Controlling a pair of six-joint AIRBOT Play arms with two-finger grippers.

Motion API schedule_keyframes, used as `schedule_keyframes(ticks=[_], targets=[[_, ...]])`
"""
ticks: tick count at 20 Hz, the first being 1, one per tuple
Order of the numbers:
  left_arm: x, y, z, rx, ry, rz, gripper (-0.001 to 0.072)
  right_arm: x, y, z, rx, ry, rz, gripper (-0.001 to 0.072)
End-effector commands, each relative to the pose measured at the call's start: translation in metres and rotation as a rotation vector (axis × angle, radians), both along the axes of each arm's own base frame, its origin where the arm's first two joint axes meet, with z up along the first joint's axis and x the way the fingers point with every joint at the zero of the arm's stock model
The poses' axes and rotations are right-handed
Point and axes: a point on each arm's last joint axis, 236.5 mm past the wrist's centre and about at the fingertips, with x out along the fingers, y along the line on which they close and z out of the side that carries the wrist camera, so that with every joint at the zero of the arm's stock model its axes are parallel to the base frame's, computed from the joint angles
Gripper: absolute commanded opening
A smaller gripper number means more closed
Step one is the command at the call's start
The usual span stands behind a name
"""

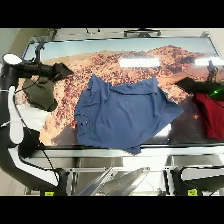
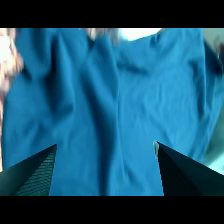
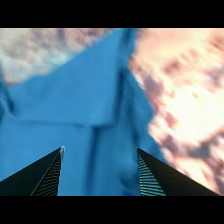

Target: Fold the shirts.

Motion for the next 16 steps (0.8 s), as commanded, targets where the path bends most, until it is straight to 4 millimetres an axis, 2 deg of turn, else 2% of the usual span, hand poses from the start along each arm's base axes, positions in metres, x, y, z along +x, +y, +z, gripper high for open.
schedule_keyframes(ticks=[1,3,6,8,9,11,13,14,16], targets=[[-0.094,0.014,-0.04,0.083,0.303,-0.022,0.067,-0.064,-0.052,-0.045,-0.175,0.231,0.054,0.053],[-0.148,0.013,-0.076,0.152,0.401,-0.011,0.067,-0.082,-0.059,-0.055,-0.213,0.289,0.099,0.053],[-0.224,0.0,-0.117,0.15,0.537,0.005,0.067,-0.085,-0.057,-0.059,-0.227,0.282,0.143,0.053],[-0.265,-0.006,-0.141,0.148,0.598,0.025,0.067,-0.085,-0.056,-0.063,-0.225,0.289,0.151,0.053],[-0.279,-0.008,-0.149,0.15,0.612,0.035,0.067,-0.085,-0.056,-0.064,-0.223,0.291,0.151,0.053],[-0.298,-0.01,-0.162,0.155,0.625,0.057,0.067,-0.086,-0.056,-0.065,-0.221,0.294,0.152,0.0529],[-0.306,-0.011,-0.171,0.163,0.612,0.089,0.067,-0.086,-0.055,-0.066,-0.219,0.297,0.153,0.0529],[-0.306,-0.013,-0.176,0.155,0.596,0.111,0.067,-0.086,-0.055,-0.067,-0.216,0.3,0.154,0.0529],[-0.293,-0.026,-0.177,0.082,0.53,0.15,0.067,-0.087,-0.054,-0.072,-0.208,0.311,0.157,0.0529]])
